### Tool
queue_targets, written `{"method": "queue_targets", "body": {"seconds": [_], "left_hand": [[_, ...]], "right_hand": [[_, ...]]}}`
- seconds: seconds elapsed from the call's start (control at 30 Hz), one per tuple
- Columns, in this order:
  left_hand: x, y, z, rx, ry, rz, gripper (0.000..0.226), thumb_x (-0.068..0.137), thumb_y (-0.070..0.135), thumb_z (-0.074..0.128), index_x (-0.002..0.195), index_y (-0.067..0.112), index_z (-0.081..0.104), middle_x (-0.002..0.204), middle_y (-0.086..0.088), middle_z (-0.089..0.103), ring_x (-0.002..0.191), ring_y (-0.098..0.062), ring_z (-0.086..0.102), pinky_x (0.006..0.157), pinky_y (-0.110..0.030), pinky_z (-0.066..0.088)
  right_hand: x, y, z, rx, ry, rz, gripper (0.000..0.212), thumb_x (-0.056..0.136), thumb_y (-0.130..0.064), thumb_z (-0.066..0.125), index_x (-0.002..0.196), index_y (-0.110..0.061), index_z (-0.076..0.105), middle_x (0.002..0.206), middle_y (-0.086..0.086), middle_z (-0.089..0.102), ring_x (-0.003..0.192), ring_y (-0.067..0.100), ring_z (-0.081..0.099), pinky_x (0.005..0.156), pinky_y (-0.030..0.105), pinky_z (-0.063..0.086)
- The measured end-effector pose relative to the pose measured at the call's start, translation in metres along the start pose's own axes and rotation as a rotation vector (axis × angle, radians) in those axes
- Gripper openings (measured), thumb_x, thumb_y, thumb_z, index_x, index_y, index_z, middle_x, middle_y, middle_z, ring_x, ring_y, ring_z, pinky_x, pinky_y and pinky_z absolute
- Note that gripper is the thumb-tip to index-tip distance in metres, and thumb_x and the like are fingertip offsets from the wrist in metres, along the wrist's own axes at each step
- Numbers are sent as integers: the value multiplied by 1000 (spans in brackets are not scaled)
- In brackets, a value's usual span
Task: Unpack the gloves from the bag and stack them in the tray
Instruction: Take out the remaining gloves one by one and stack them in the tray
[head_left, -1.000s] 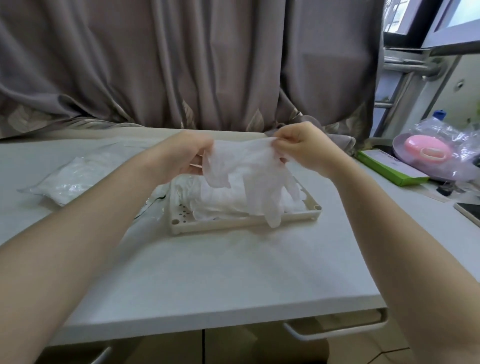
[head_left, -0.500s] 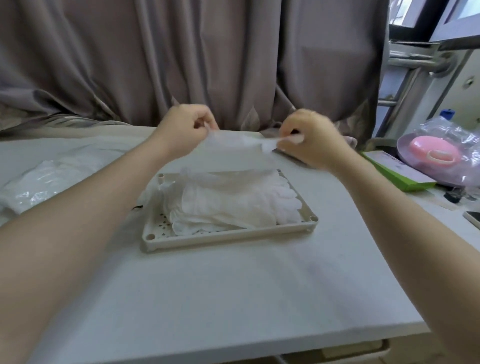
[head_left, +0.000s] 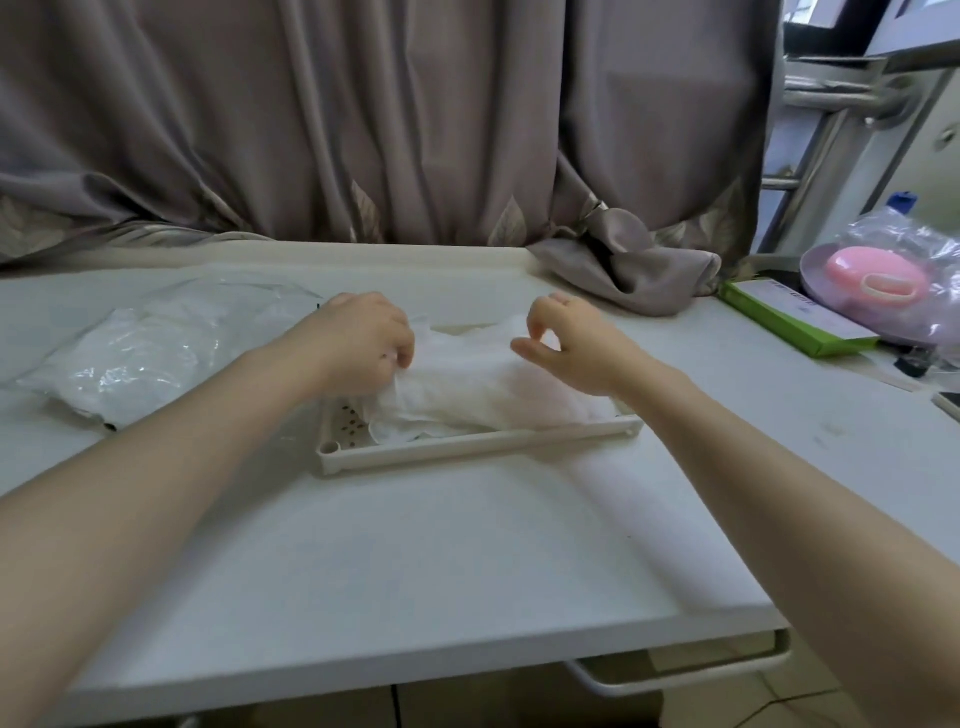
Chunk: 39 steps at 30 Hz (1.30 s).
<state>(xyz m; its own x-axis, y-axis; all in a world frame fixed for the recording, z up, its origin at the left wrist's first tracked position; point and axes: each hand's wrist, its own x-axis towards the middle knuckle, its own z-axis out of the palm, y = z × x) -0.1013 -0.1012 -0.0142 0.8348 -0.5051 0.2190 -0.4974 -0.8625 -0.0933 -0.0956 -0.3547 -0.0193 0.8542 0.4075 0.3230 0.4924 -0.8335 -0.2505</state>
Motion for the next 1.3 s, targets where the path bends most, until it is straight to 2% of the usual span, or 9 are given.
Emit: {"method": "queue_targets", "body": {"seconds": [0.13,0.3,0.53,0.8,0.93,1.07,1.17,1.23,1.3], "left_hand": [[15,25,-1,-174,259,7,57,69,46,25,88,12,67,101,-3,62,101,-24,51,88,-33,35],[38,34,32,184,-205,-3,79,85,68,29,145,16,26,148,-3,36,136,-19,31,113,-36,16],[21,20,46,82,-338,-268,120,58,88,46,148,17,12,143,-5,39,129,-24,40,97,-34,36],[7,19,45,-59,-269,-370,110,63,80,54,145,14,22,147,-4,34,133,-22,32,102,-37,34],[-12,26,29,-151,-52,-227,72,86,58,49,141,14,33,147,-2,36,133,-22,34,104,-36,33],[-50,6,10,-232,408,-85,41,85,35,43,98,8,70,111,-12,62,104,-34,57,85,-43,47],[-71,-21,11,-151,529,-382,24,81,19,51,82,14,74,131,-16,52,129,-40,37,106,-47,25],[-83,-37,19,-218,445,-594,21,82,15,57,93,21,74,153,-11,24,143,-34,7,114,-39,1],[-95,-57,27,-384,375,-717,26,83,15,57,104,24,70,156,-6,15,144,-27,7,115,-36,3]], "right_hand": [[16,-16,10,-17,-1,-116,54,81,-45,67,122,-15,49,127,4,49,123,22,40,99,30,30],[26,-19,46,-245,-366,106,130,58,-67,73,148,-30,-13,158,-2,9,146,26,-6,115,49,-9],[28,11,33,-292,-569,278,131,50,-80,66,149,-32,-6,158,-10,0,146,21,-4,116,53,0],[8,16,32,-118,-457,420,136,52,-71,73,149,-26,-11,159,1,-3,146,21,-2,117,47,10],[-2,-12,25,-287,-272,285,126,60,-70,69,150,-24,-6,159,3,-9,146,24,-9,118,46,-1],[6,-68,25,-78,-192,-11,65,82,-51,63,138,-27,42,159,5,8,146,24,-1,118,39,7],[15,-111,47,14,-41,-249,26,94,-16,53,117,-13,64,147,14,38,141,31,24,112,35,22],[21,-135,60,99,46,-318,27,90,4,47,104,-3,69,130,17,56,126,33,47,101,31,35],[30,-159,74,137,79,-341,37,82,15,43,106,0,67,124,16,60,113,32,57,93,28,40]]}}
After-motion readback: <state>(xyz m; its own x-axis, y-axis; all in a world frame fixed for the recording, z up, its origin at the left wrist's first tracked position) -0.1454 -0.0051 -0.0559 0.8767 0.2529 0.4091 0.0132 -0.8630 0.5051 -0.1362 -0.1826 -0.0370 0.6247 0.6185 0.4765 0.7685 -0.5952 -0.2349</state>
